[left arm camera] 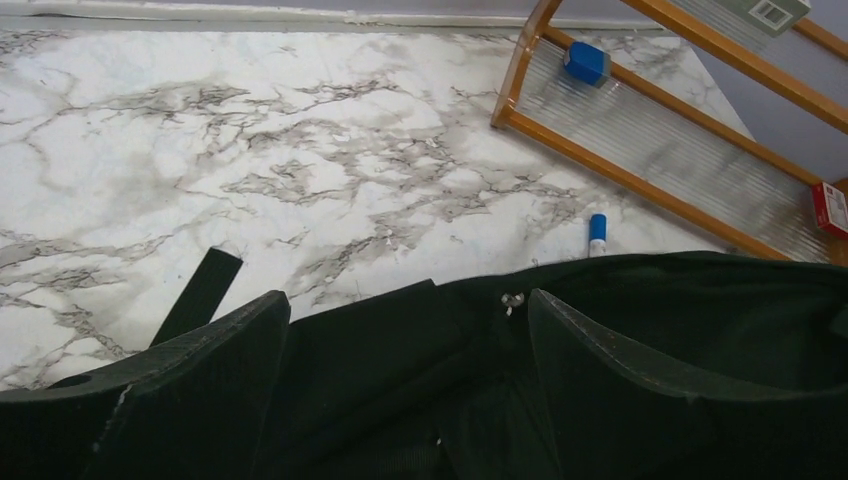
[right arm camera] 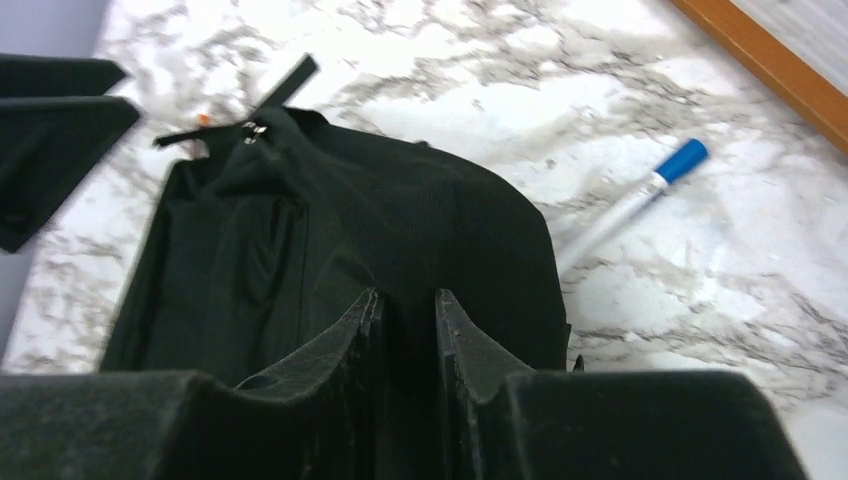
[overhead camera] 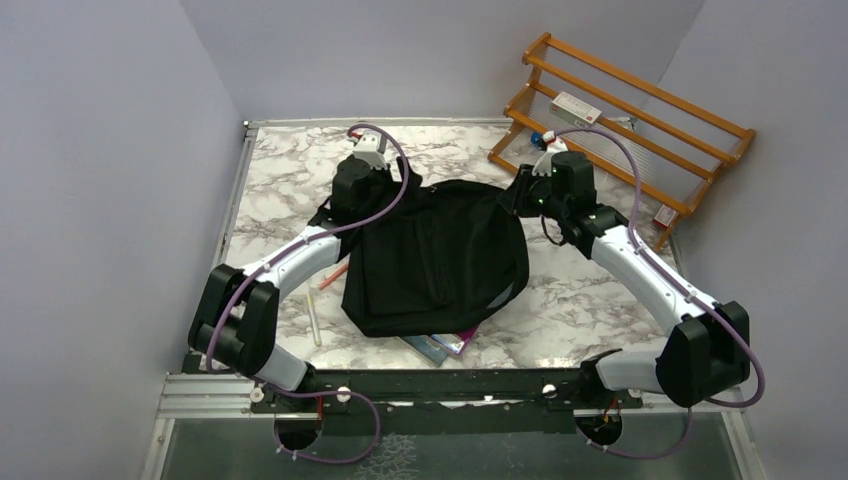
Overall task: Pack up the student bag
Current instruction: Unzip the student bag at the center of the board.
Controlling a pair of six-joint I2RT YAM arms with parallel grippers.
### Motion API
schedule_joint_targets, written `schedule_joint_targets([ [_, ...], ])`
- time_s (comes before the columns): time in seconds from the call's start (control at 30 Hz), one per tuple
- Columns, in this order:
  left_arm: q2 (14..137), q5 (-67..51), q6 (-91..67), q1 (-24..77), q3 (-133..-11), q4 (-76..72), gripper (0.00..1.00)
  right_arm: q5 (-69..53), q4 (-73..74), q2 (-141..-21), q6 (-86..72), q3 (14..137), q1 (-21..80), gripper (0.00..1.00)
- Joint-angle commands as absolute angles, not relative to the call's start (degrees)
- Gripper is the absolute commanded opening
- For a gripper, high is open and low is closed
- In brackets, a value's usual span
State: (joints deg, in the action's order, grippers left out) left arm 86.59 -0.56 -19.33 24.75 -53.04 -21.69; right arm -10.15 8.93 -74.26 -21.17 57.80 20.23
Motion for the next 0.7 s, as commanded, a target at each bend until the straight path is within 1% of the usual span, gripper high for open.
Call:
schedule_joint_targets([
  [0.0, 82.8, -3.5, -20.5, 24.8, -54.2, -16.0, 0.9, -4.0, 13.7, -75.6, -19.5, 59.7, 19.9, 0.35],
  [0.1, 82.5, -2.2, -20.5, 24.8, -55.9, -10.9, 0.92, -2.0, 16.8, -75.5, -18.2, 59.9, 19.9, 0.51],
  [0.2, 82.0, -1.0, -20.0, 24.8, -56.2, -8.3, 0.93, -0.8, 20.5, -75.5, -17.9, 59.9, 19.9, 0.58],
  [0.47, 82.7, -2.5, -20.1, 25.3, -57.4, -6.1, 0.94, -0.2, 28.4, -78.2, -16.5, 61.0, 19.9, 0.67],
  [0.53, 82.8, -2.5, -20.1, 25.9, -57.7, -6.0, 0.94, -0.3, 30.6, -79.0, -15.9, 61.5, 19.9, 0.68],
  [0.6, 82.8, -2.5, -20.1, 26.7, -57.8, -5.8, 0.94, 2.3, 31.9, -79.2, -16.0, 61.7, 19.9, 0.68],
  [0.67, 83.0, -2.3, -19.8, 27.4, -57.9, -5.7, 0.94, 4.0, 32.5, -78.8, -16.0, 61.6, 19.9, 0.65],
])
